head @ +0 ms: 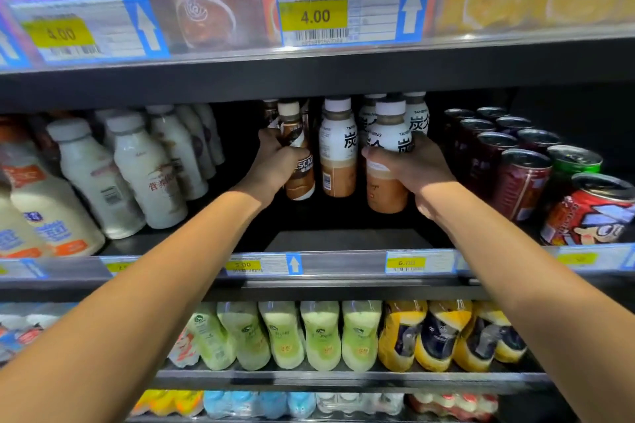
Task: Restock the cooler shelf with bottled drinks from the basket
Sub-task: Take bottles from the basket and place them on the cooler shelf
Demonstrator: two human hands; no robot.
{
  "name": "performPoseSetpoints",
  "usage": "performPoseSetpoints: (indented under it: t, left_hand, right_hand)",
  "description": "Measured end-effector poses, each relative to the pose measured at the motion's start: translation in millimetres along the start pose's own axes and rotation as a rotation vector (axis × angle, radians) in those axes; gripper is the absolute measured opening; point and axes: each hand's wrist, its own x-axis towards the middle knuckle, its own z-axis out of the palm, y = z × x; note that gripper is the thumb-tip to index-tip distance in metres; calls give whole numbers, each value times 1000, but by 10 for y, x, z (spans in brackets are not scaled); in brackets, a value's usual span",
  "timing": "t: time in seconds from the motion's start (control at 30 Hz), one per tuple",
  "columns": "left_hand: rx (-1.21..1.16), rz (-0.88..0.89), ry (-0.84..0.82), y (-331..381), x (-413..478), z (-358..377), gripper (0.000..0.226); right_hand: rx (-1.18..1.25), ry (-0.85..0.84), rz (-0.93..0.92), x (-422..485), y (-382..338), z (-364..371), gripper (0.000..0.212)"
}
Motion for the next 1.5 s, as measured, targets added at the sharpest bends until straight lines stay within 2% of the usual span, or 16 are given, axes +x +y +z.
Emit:
performPoseSetpoints:
  t: [0.07, 0.13, 0.33, 0.53, 0.7, 0.9, 1.27, 1.5]
  left_hand:
    - [34, 11, -11, -12, 26, 16, 58]
    - [83, 20, -19, -20, 61, 25, 58]
    - [201, 66, 23, -37, 147, 0, 53]
    - [317, 126, 62, -63, 160, 6, 44]
    - [405, 84, 186, -16, 182, 42, 58]
    - [562, 160, 209, -7, 171, 63, 36]
    - [634, 156, 242, -42, 243, 120, 32]
    - [654, 140, 247, -64, 345, 189, 32]
  right_hand:
    - [-10, 2, -10, 58, 63, 11, 82]
    - [-24, -25, -25, 99, 100, 9, 84]
    - [-71, -65, -20, 125, 71, -17, 65]
    - [-70, -15, -11, 215, 122, 22, 68]
    - [-168, 39, 7, 237, 148, 92, 76]
    - [-291, 119, -8, 266, 114, 171, 81]
    - [-358, 194, 10, 291, 74, 204, 77]
    - [-373, 192, 22, 297, 114, 200, 81]
